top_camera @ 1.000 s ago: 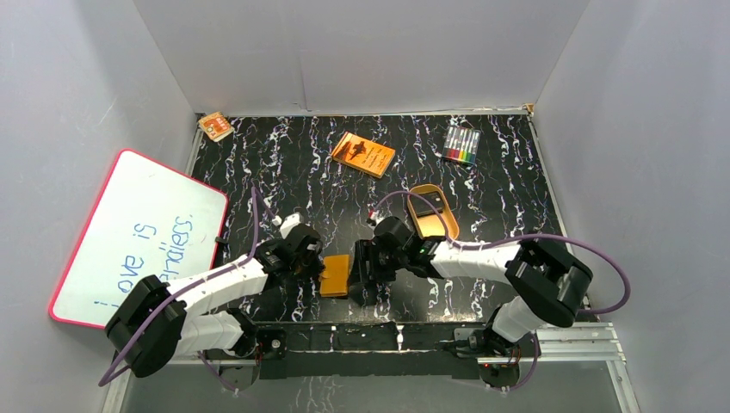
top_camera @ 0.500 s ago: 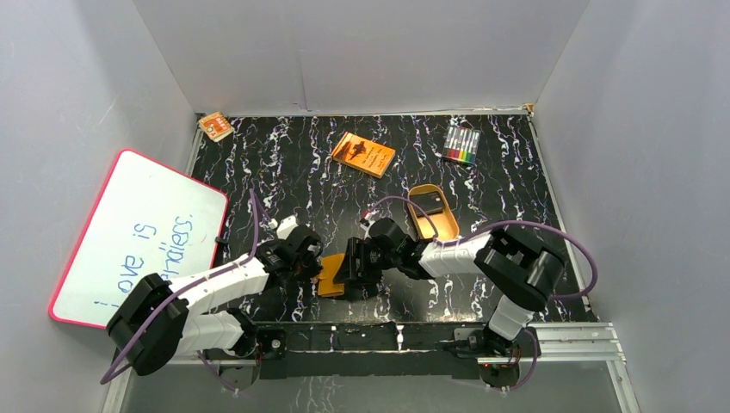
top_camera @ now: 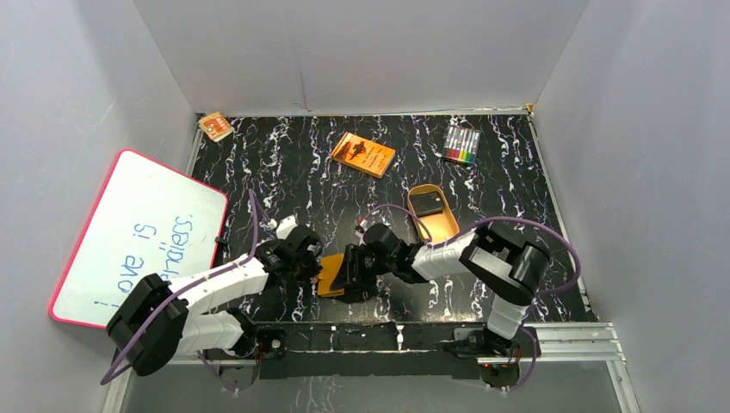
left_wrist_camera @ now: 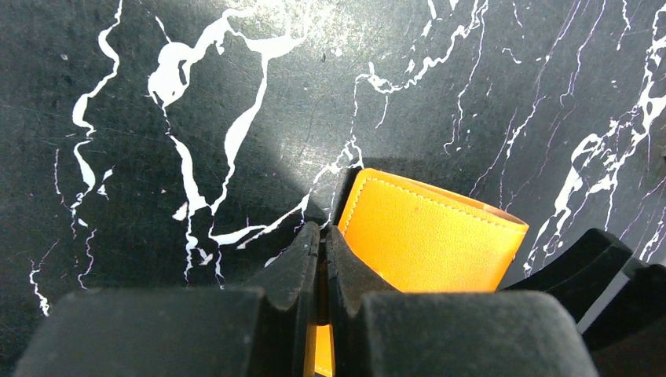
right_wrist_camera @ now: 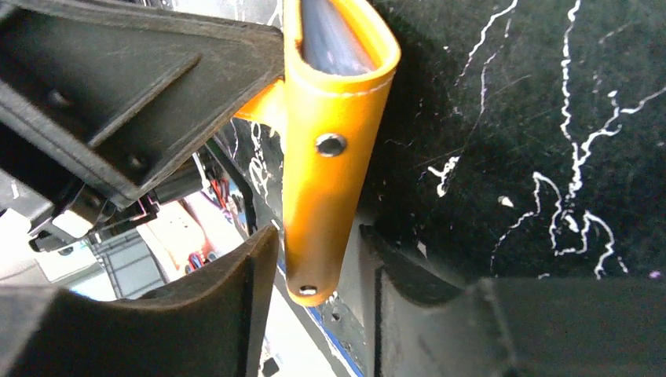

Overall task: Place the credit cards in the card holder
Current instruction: Pick up the card holder from the center of the board.

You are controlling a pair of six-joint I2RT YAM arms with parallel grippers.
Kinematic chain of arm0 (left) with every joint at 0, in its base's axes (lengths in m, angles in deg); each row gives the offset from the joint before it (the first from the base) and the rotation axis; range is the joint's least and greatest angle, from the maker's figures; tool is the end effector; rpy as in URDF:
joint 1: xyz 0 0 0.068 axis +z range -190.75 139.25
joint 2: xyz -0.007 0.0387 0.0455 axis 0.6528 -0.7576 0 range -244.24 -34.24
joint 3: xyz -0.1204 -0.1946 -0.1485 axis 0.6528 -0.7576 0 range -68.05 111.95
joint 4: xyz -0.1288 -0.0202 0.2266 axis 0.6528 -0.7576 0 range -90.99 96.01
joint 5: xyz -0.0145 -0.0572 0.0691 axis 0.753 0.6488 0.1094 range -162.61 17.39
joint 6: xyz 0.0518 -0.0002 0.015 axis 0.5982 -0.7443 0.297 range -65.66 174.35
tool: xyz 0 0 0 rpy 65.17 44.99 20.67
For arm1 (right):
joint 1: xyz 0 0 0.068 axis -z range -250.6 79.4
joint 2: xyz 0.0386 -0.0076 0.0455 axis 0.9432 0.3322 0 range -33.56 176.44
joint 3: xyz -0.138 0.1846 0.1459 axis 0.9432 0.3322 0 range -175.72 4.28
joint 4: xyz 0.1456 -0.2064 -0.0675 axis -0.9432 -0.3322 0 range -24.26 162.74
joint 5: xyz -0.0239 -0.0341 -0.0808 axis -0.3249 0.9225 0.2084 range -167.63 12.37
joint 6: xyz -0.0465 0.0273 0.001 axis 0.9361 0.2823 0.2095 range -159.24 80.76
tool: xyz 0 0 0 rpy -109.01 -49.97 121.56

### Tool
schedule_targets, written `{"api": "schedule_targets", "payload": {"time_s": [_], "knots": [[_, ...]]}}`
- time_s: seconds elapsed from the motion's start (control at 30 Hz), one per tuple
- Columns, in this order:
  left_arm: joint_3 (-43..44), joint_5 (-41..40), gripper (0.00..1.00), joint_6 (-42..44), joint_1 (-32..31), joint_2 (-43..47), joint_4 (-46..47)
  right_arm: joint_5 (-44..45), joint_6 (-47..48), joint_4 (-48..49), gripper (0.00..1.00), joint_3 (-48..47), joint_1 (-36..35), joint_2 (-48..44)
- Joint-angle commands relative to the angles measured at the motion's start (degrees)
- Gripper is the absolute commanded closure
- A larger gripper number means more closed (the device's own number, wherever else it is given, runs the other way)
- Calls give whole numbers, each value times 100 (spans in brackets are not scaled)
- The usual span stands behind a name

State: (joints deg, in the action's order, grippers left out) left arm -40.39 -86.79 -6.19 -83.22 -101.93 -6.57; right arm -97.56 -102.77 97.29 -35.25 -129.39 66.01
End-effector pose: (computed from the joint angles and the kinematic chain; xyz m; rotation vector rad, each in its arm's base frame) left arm 0.1621 -0.1366 0.1599 -0.4980 2.4607 -0.4702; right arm 0.1584 0.2848 0.1291 -0.1283 2.6223 1.4012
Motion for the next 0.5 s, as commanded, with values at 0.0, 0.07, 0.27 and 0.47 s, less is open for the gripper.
{"api": "schedule_targets", "payload": {"time_s": [0.0, 0.07, 0.27, 0.47], "knots": [[-210, -300, 100, 38, 73, 0, -704, 31, -423, 513, 55, 110, -53, 199], [-224, -305, 100, 30, 76, 47, -720, 141, -541, 638, 60, 167, -59, 229], [-229, -330, 100, 14, 80, 175, -769, 491, -311, 733, 89, 131, -58, 144], [484, -524, 51, 77, 75, 978, -1547, 1080, 1310, -1184, 100, -581, -60, -747]]}}
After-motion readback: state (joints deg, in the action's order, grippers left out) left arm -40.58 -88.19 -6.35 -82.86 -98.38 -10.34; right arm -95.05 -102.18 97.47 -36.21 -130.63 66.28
